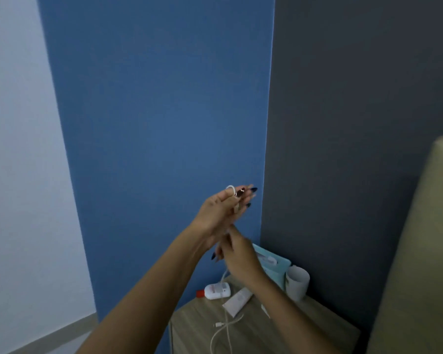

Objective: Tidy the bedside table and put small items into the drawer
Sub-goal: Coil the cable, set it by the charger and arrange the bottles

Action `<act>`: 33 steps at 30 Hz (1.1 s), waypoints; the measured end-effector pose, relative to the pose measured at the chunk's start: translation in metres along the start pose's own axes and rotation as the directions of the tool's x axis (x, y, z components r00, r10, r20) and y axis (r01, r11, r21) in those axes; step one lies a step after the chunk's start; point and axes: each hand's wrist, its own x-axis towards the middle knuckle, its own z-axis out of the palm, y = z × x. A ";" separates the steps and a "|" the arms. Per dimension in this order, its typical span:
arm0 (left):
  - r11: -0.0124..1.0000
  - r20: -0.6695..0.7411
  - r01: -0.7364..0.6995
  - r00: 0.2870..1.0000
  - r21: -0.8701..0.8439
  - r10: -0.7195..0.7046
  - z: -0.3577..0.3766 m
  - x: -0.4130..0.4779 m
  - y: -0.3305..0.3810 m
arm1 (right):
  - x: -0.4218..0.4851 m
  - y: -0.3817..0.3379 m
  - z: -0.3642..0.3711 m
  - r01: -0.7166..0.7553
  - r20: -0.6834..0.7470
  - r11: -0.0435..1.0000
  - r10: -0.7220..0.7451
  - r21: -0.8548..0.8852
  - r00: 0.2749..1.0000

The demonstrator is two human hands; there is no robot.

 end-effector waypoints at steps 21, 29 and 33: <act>0.784 0.096 0.052 0.985 0.619 -0.142 -0.054 -0.030 0.020 | 0.031 -0.034 -0.106 0.240 -0.096 0.912 -0.286 -0.332 0.953; 0.953 0.239 0.163 0.966 -0.256 -0.101 -0.016 -0.041 0.028 | 0.031 -0.028 -0.050 0.097 -0.183 0.994 -0.106 -0.059 0.977; 0.973 0.089 -0.011 0.996 -0.232 0.032 -0.009 -0.025 0.034 | 0.018 -0.042 -0.009 0.020 -0.085 0.998 -0.026 -0.066 0.996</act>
